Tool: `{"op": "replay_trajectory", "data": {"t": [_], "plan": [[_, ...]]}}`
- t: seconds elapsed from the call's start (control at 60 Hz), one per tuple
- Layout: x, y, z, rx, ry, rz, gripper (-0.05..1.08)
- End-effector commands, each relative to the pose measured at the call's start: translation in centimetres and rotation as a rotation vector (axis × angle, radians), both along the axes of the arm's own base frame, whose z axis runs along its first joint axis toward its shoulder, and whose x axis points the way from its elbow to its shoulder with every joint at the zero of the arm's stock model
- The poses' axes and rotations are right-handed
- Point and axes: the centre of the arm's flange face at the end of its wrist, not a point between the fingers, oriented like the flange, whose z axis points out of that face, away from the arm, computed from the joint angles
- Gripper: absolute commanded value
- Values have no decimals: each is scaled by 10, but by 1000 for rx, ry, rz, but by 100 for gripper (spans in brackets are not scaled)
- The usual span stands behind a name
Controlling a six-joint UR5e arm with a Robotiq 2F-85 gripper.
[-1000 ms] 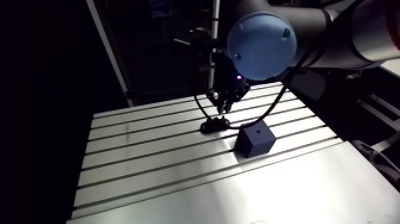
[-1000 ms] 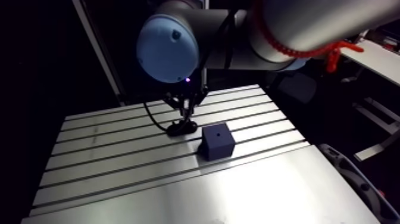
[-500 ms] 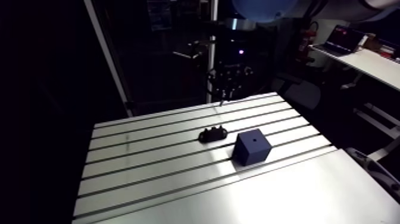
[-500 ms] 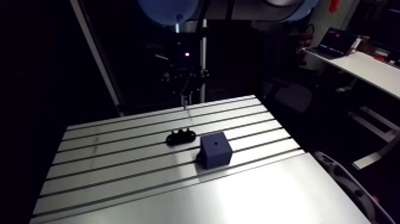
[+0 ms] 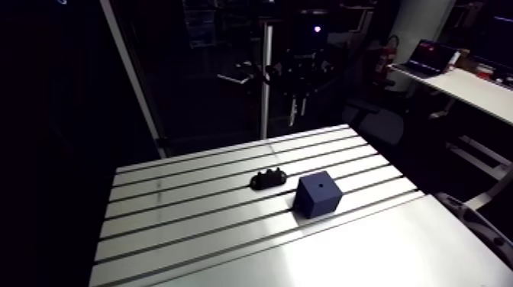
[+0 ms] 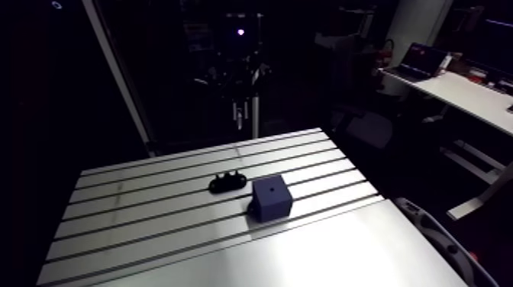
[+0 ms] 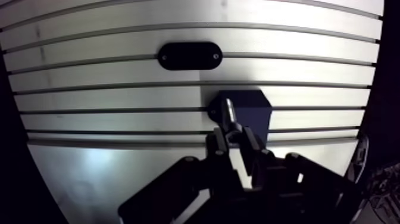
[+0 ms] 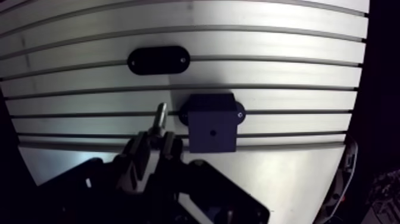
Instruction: Pick up the M10 bolt and insert it into the hole until fully seated.
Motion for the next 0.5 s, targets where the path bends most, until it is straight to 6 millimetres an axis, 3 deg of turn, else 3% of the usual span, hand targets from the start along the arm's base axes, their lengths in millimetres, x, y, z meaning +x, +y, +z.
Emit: {"op": "replay_trajectory", "data": {"t": [0.017, 0.317, 0.5], "plan": [[7, 9, 7, 34, -49, 0, 108], [21, 7, 12, 37, -76, 0, 108], [30, 17, 10, 38, -84, -21, 108]]}}
